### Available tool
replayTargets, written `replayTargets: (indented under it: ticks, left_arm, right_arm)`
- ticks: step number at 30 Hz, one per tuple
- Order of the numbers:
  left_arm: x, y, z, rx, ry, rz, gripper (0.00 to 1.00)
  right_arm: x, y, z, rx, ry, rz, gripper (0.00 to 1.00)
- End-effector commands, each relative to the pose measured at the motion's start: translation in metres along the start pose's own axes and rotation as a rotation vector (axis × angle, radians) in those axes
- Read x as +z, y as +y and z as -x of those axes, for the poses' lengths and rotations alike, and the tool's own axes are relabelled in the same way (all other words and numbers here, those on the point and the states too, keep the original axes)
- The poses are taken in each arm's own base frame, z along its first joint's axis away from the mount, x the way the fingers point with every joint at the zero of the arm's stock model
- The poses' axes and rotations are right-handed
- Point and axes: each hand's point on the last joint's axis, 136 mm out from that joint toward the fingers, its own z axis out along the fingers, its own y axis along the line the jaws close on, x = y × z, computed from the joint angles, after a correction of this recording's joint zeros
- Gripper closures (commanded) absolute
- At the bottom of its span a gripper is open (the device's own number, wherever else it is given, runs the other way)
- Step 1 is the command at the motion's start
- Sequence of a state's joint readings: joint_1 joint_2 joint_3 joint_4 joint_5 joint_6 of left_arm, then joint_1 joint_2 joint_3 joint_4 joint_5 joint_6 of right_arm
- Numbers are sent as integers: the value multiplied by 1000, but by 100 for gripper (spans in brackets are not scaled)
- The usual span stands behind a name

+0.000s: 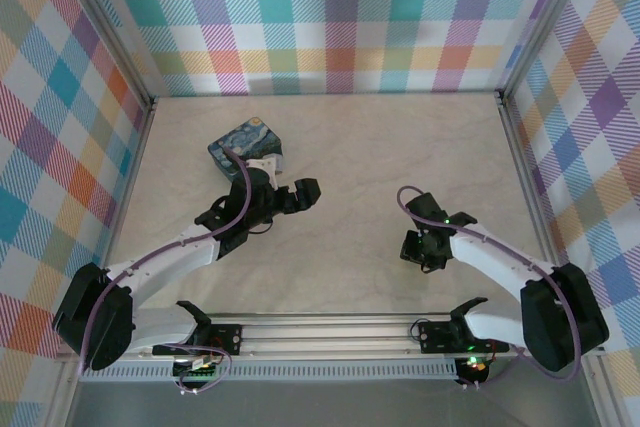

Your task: Unlock a padlock with a key

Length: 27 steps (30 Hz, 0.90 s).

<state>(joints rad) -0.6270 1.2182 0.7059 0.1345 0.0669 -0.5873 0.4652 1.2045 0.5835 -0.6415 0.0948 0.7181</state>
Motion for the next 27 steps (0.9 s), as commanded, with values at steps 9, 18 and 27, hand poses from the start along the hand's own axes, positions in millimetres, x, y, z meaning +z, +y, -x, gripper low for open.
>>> replayTargets:
  ticks: [9, 18, 27]
  left_arm:
    - [-2, -10, 3, -2, -12, -30, 0]
    - [-3, -11, 1, -5, -4, -37, 0]
    - [-3, -13, -1, -3, 6, -45, 0]
  right_arm:
    - [12, -4, -5, -4, 19, -19, 65]
    - [16, -4, -5, 6, 15, -20, 68]
    - [20, -5, -6, 5, 25, -28, 76]
